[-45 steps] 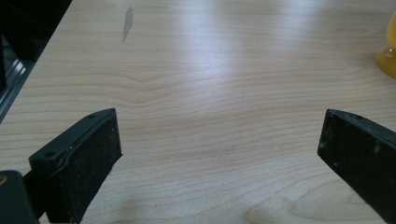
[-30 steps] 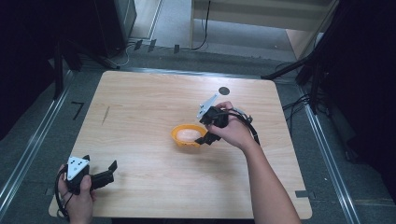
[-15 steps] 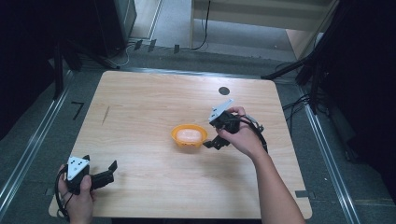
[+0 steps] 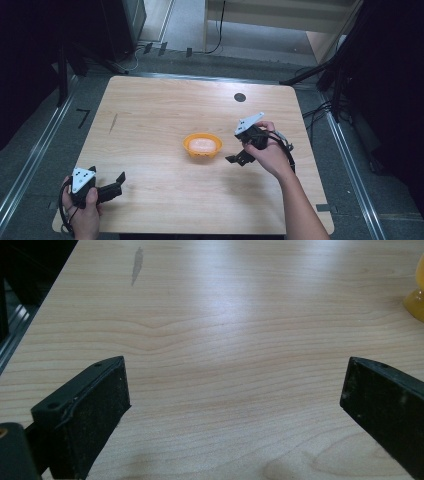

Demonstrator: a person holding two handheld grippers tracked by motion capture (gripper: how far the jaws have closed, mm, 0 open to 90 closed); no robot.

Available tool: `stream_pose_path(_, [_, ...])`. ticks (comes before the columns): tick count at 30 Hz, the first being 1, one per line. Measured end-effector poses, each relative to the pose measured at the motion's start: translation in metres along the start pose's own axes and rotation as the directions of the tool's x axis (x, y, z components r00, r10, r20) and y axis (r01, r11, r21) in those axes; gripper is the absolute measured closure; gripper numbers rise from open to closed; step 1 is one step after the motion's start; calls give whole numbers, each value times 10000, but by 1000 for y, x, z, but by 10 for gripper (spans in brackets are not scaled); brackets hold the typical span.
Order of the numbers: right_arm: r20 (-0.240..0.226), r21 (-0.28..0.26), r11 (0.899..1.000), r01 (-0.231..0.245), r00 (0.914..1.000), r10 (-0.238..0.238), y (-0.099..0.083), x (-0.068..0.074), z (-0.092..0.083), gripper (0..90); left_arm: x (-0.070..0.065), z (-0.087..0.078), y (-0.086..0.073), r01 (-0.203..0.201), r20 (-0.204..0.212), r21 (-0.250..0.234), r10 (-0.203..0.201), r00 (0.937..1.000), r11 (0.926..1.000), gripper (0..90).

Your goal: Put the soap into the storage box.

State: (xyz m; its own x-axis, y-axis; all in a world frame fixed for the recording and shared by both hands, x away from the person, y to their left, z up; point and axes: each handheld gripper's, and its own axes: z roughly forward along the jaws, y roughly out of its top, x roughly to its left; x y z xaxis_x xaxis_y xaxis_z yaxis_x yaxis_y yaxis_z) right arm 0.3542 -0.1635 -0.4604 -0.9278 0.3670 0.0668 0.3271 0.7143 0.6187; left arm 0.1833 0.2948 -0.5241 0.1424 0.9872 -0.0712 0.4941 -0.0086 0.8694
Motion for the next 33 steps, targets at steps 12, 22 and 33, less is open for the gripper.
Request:
stream_pose_path(12, [326, -245, 9980, -576, 9978, 583, -26, 5, -11, 42, 0, 0, 0, 0, -27, -8, 0, 10000, 10000, 0])
stream_pose_path(22, [553, -620, 9933, -973, 9934, 1008, -47, 11, -19, 33, -1, 0, 0, -8, -41, -2, 8, 10000, 10000, 0])
stream_pose_path(33, [876, -895, 9876, -1292, 9867, 1370, -72, 15, -28, 31, -1, 0, 0, -22, -50, 2, 22, 10000, 10000, 0])
